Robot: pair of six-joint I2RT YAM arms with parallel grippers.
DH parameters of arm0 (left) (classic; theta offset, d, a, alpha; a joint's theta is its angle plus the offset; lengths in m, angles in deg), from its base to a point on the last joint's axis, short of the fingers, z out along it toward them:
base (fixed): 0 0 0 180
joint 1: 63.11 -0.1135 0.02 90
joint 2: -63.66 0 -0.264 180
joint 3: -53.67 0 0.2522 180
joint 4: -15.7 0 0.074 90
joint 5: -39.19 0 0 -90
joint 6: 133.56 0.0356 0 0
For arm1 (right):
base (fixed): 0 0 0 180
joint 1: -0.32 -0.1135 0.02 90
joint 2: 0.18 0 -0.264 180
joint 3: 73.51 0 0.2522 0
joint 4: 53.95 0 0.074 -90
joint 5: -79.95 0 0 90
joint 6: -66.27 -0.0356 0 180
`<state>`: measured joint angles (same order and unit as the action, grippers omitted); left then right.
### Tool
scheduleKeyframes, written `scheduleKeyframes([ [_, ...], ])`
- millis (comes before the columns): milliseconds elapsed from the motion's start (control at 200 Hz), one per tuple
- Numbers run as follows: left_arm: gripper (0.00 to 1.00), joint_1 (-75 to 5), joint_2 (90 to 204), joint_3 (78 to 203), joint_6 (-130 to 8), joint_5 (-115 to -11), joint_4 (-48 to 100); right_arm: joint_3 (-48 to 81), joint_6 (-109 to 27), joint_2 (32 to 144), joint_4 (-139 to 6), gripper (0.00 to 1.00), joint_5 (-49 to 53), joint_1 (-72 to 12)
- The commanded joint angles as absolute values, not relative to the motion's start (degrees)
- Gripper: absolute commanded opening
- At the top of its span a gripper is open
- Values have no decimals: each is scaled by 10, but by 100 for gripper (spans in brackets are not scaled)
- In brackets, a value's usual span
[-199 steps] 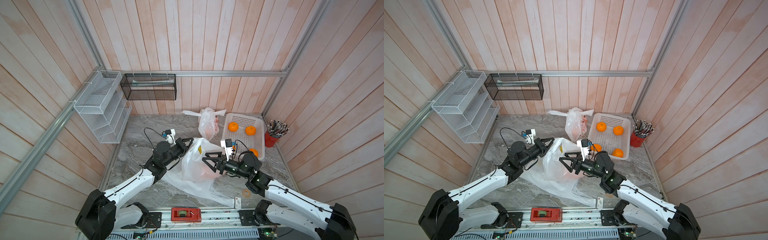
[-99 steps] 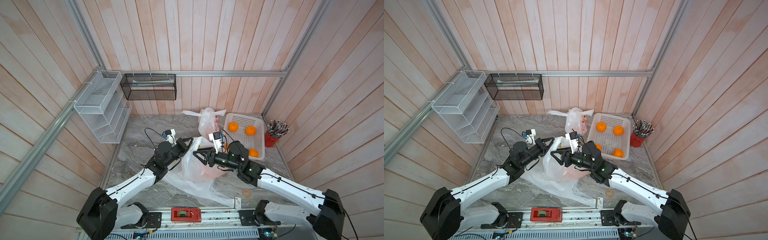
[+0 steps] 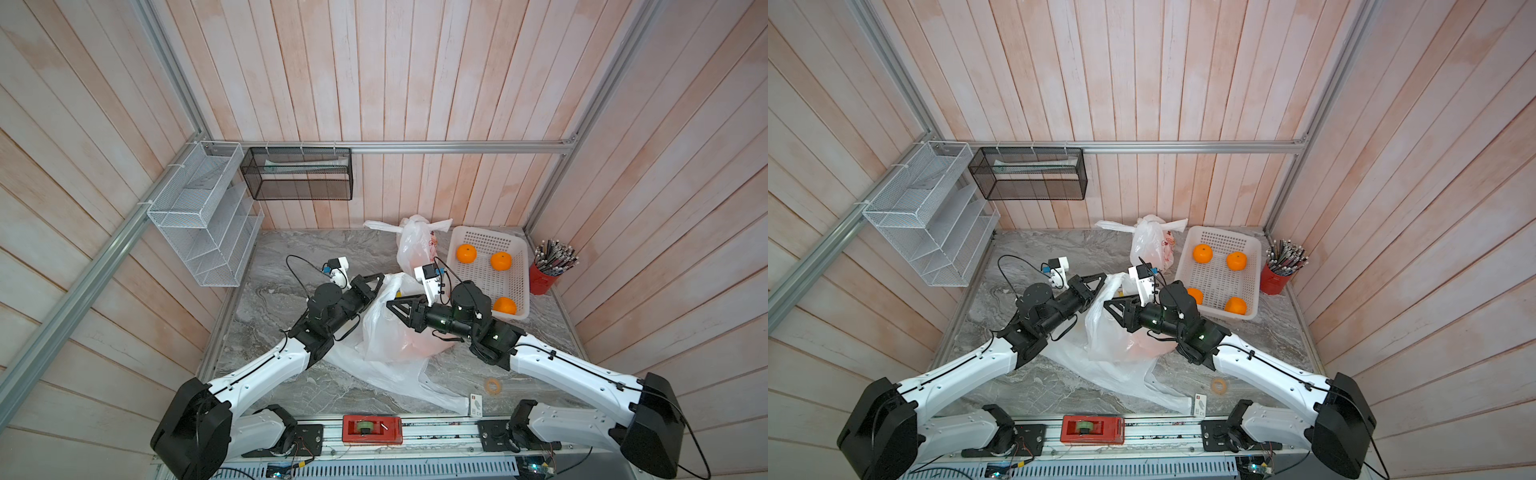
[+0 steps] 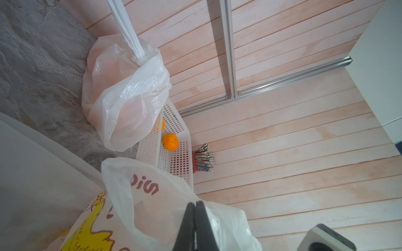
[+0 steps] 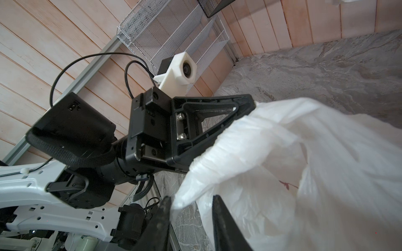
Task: Place the oranges into plastic bags & tie knots
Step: Tie the plastic bag to the plastic bag.
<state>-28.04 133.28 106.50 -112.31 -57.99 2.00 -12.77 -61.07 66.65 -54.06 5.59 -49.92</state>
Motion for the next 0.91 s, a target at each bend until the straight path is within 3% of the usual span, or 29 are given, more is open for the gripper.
scheduleKeyframes([
  [0,0,-277,1324,1064,-1108,-574,28,-109,-601,667,-528,29,45,-503],
  [70,0,-276,1322,1064,-1105,-572,28,-110,-599,667,-529,17,45,-503],
  [140,0,-277,1318,1063,-1098,-567,32,-111,-594,664,-534,0,41,-504],
  [360,0,-303,1282,1066,-1033,-528,69,-114,-549,635,-627,0,-18,-503],
  [690,0,-359,1240,1068,-940,-467,154,-153,-510,564,-888,0,-271,-484],
  [785,0,-359,1240,1067,-912,-444,175,-163,-515,552,-911,0,-265,-447],
  [900,0,-359,1245,1050,-889,-461,159,-175,-457,523,-871,0,-166,-421],
])
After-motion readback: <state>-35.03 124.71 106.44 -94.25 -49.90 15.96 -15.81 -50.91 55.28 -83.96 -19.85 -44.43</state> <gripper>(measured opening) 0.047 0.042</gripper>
